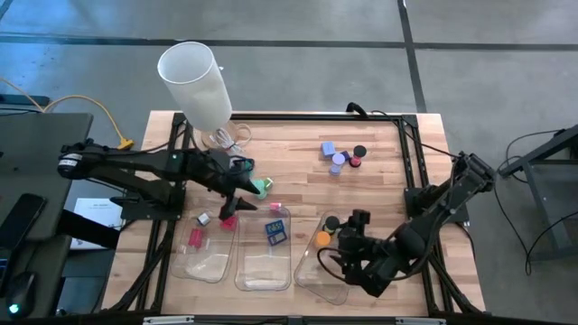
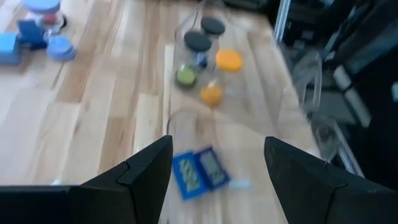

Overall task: Pick & Place Office items
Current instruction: Put the light blue clock into the middle bin

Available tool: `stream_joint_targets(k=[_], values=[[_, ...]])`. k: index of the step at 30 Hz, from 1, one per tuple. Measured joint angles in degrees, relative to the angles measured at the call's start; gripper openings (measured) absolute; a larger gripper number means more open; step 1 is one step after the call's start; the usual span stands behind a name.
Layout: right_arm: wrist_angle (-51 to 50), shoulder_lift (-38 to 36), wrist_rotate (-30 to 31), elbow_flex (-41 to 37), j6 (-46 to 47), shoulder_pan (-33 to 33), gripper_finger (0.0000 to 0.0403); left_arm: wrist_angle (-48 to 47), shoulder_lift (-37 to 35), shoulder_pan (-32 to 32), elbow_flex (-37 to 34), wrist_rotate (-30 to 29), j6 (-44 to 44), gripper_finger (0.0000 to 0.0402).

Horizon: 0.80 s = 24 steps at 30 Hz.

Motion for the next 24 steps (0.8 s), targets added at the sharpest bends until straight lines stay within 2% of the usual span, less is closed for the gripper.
stream_joint_targets(k=[4,8,12,16,18,21,24], values=[[-0.18,0.0,7.25,0.02,2.78,0.78,0.0362,-12.06,-0.97,0.0,3.83,-1.0,2.47,0.0246],[-0.84,0.0,14.29,0.02,1.73,1.29,0.0362,-25.18,-0.97,-0.56,7.56,-7.82,6.87,0.0246],[-1.57,0.0,19.5,0.02,0.13,0.0,0.0362,-32.43,-0.86,0.13,7.64,-12.94,13.4,0.0246],[-1.61,0.0,19.15,0.02,-3.28,-3.18,0.0362,-35.91,-0.73,2.32,7.63,-14.41,19.45,0.0246],[-1.59,0.0,17.8,0.02,-5.79,-5.08,0.0362,-36.04,-0.71,3.94,7.62,-13.25,22.06,0.0246],[-1.59,0.0,17.05,0.02,-8.04,-7.91,0.0362,-36.0,0.16,7.45,7.62,-8.98,21.83,0.0245],[-1.61,0.0,16.02,0.02,-9.71,-10.53,0.0362,-35.97,2.2,11.4,7.62,-7.9,20.26,0.0245]])
